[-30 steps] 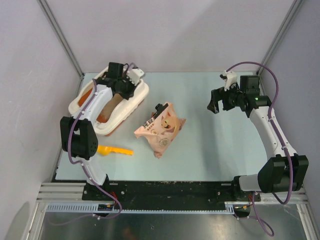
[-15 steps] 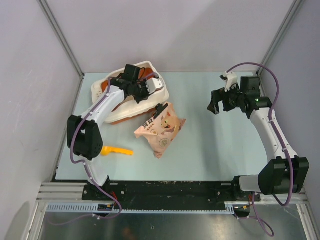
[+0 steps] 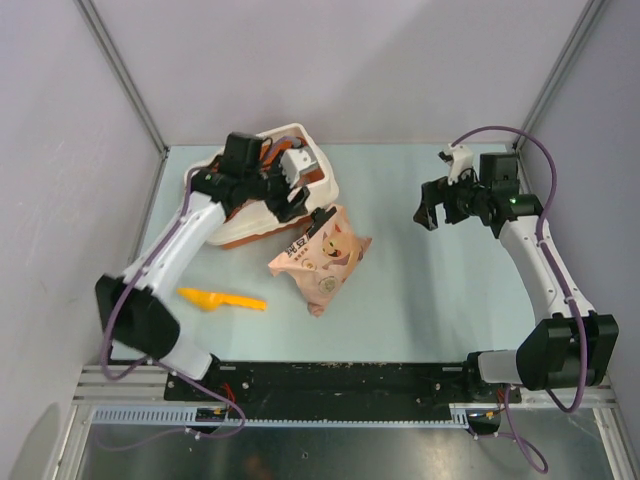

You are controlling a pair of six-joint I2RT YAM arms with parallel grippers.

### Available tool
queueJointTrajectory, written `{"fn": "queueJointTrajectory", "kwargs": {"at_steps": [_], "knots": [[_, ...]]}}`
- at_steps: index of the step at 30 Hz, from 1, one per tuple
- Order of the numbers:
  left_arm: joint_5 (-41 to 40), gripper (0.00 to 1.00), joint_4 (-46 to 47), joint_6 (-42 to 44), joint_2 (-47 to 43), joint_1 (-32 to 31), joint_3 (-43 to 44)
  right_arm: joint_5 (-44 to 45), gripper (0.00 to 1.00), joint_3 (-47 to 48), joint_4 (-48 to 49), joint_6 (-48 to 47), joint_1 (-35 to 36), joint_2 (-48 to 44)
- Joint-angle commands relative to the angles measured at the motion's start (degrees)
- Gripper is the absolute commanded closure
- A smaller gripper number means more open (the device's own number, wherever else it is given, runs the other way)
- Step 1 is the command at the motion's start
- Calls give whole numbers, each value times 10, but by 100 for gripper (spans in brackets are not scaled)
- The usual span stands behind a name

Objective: Fill the litter box with clean litter

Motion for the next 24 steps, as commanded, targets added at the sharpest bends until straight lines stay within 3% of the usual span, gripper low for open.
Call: {"fn": "queueJointTrajectory", "kwargs": {"at_steps": [1,6,9,12,13,16,19,24], "knots": [[83,25,-6,-46,-75,-23,-112,-18,0,14,0,-30,36,8],[78,28,-6,-47,-55,-37,-173,-103,0,76,-48,-101,69,44],[52,40,-7,-60,-28,-36,-172,-158,0,104,-31,-96,80,59],[62,64,-6,-51,-25,-28,-170,-144,0,132,-3,-94,105,83],[70,82,-6,-50,-32,-25,-169,-145,0,144,-9,-107,110,99],[64,100,-6,-40,-44,-18,-172,-92,0,187,-36,-176,145,124],[48,100,-8,7,-69,-5,-176,-41,0,199,-3,-169,159,126],[16,100,-28,131,-109,22,-160,-59,0,198,45,-86,159,134]]}}
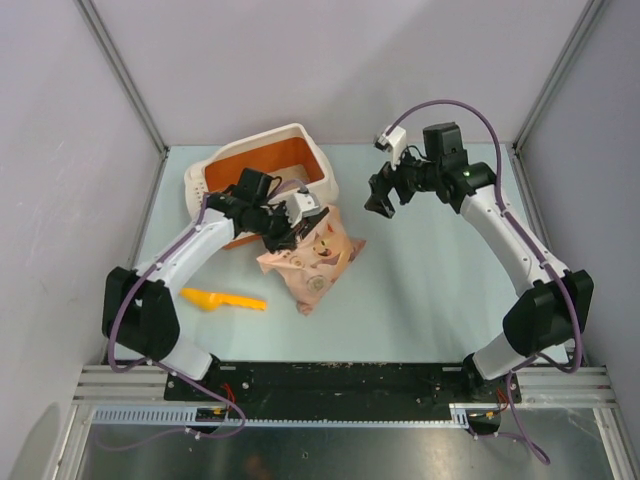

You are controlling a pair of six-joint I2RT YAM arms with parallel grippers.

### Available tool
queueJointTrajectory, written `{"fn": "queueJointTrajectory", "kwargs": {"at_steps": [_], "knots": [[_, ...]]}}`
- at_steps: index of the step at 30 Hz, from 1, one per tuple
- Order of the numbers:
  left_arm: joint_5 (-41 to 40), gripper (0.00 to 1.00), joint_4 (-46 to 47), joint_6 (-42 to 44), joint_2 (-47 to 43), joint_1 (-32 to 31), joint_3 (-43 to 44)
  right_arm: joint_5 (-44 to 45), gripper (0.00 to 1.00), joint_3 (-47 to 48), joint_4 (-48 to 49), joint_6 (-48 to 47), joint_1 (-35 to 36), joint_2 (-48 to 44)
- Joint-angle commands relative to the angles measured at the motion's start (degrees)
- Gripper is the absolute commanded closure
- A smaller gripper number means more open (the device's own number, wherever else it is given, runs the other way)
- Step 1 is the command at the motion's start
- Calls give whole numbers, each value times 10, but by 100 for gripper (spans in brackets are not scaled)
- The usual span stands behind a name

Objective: Fill the litter box with clean litter

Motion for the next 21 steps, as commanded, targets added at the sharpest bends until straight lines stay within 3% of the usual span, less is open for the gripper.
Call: {"fn": "queueJointTrajectory", "kwargs": {"at_steps": [1,6,8,9,12,14,21], "knots": [[-26,100,-8,115,-64,34,29,-7,0,26,46,35,0,8],[1,99,-17,68,-40,34,62,-22,0,25,69,55,11,16],[9,82,-18,37,-36,34,61,-16,0,28,85,60,26,21],[8,59,-18,21,-36,34,62,-27,0,32,84,37,31,29],[9,44,-16,-40,-42,41,59,-112,1,78,31,-55,54,52],[23,41,-17,-65,-55,47,49,-128,10,106,27,-94,74,85],[25,40,1,-95,-79,75,0,-161,16,226,-53,-194,127,204]]}}
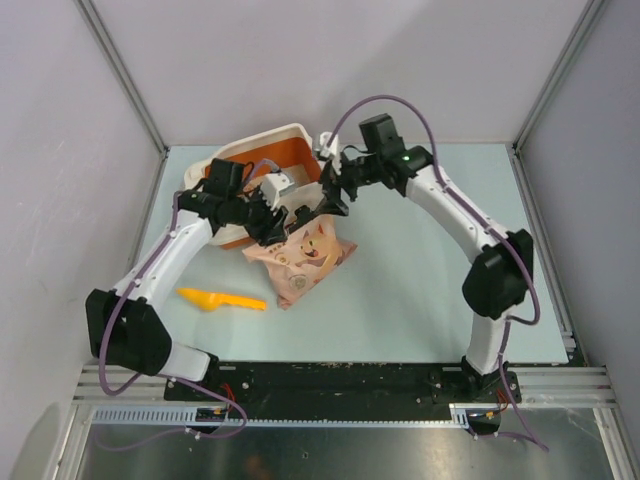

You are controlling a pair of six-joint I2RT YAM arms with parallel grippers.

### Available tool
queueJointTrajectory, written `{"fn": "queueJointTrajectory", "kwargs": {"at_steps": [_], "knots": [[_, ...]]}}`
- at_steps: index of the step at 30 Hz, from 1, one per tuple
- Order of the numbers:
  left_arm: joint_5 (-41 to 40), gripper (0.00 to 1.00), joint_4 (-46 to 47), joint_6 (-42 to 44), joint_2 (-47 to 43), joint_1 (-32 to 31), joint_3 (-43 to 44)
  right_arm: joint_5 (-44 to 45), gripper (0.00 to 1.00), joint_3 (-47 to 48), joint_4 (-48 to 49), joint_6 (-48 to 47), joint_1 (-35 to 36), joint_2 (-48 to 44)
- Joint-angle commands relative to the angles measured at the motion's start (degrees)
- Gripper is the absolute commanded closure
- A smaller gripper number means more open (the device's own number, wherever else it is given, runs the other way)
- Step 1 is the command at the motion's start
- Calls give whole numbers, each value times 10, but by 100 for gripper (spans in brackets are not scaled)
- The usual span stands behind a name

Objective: Fill the litter box with clean litter

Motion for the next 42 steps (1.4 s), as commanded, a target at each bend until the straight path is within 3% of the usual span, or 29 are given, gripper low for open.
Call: {"fn": "queueJointTrajectory", "kwargs": {"at_steps": [1,5,7,8,11,18,25,31,42], "knots": [[26,40,27,-40,-24,13,-34,-39,17,72,-68,-99,28,57],[43,48,40,-40,8,15,-50,-39,20,122,-120,-157,34,117],[61,66,45,-33,17,19,-52,-43,21,155,-134,-159,34,132],[75,85,46,-31,16,20,-56,-46,21,165,-143,-159,33,141],[95,99,52,-27,5,22,-63,-53,24,186,-150,-157,35,161],[99,100,58,-14,-26,22,-82,-68,28,200,-169,-159,41,187],[91,100,61,-18,-21,23,-76,-85,43,205,-200,-165,47,203],[83,100,62,-18,-18,23,-72,-88,50,204,-196,-158,48,201],[82,100,62,-19,-18,24,-72,-90,43,184,-144,-131,48,181]]}}
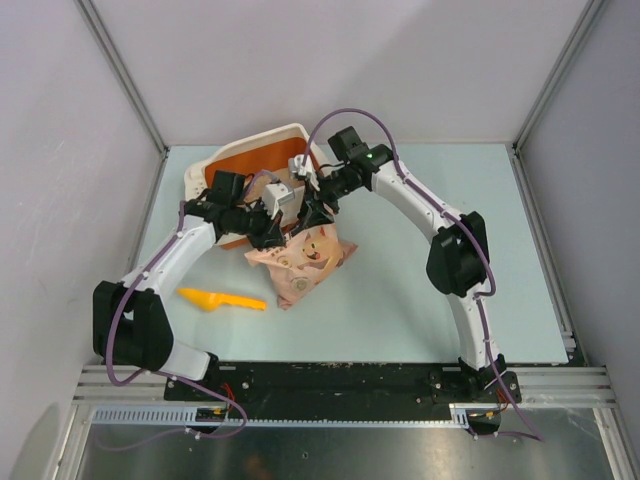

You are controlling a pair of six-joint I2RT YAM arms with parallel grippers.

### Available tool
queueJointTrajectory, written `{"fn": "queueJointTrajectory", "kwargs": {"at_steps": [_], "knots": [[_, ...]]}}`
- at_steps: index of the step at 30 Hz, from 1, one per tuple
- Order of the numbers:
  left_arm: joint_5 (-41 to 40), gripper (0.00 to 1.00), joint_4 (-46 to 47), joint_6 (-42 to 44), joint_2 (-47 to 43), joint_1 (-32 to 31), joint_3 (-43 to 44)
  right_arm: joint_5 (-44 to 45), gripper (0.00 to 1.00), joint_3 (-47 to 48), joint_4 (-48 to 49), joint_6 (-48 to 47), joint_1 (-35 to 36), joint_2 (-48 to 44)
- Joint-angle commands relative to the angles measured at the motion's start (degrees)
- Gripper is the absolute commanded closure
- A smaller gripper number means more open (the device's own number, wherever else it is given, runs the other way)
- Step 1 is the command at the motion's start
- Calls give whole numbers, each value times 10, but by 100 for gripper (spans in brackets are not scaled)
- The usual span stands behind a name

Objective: Fill the litter box with clean litter

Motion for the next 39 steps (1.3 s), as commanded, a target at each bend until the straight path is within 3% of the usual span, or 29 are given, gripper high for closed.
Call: {"fn": "queueJointTrajectory", "kwargs": {"at_steps": [1,9,12,15,16,17,23,26,31,35,39], "knots": [[23,100,4,4,-20,2,8,-20,43,8,26,14,5,-23],[19,100,6,5,-14,3,12,-16,51,10,16,10,5,-20],[13,98,5,3,-9,4,17,-17,60,12,14,9,4,-20],[12,92,5,-1,-5,7,24,-15,79,18,7,7,4,-18],[10,90,6,-2,-1,7,26,-13,95,24,4,1,3,-18],[9,87,5,-3,1,8,31,-9,100,25,-2,-1,3,-16],[1,68,5,-9,17,12,48,-15,100,24,19,33,-5,-26],[2,65,4,-1,24,13,53,-21,100,8,75,97,-14,-49],[0,62,5,7,42,13,64,-21,100,-19,157,173,-43,-88],[5,62,4,11,54,13,70,-5,100,-45,158,184,-66,-126],[7,64,5,13,62,13,76,13,100,-134,149,198,-108,-187]]}}
